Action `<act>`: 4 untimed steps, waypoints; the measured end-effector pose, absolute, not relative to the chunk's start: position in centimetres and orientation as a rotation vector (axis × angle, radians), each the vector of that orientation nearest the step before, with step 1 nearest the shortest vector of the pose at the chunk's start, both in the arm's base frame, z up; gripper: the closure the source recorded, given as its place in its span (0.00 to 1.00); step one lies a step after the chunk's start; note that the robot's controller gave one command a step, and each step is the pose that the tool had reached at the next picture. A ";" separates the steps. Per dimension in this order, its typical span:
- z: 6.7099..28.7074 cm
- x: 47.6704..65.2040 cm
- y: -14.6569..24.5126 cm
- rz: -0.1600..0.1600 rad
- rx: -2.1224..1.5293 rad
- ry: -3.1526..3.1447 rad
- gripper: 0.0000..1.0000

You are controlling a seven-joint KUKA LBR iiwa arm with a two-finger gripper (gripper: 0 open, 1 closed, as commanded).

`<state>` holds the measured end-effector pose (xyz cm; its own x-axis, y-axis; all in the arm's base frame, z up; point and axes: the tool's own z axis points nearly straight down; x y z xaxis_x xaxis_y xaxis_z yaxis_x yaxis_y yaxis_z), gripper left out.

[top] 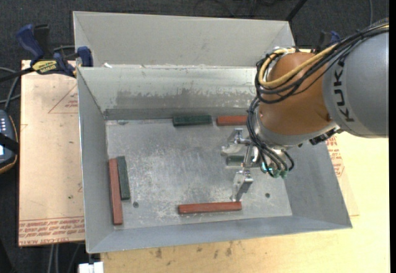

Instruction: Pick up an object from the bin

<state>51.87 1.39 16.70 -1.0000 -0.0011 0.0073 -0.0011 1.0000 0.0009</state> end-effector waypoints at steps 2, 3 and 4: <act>10.6 49.8 3.0 -0.002 0.001 -3.147 0.00; 7.7 49.2 3.4 -0.006 -0.009 -3.152 0.00; 9.6 48.6 5.9 -0.002 -0.283 -3.129 0.00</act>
Offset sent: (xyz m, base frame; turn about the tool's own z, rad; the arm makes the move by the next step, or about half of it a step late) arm -0.0339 0.0248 -0.0970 0.0017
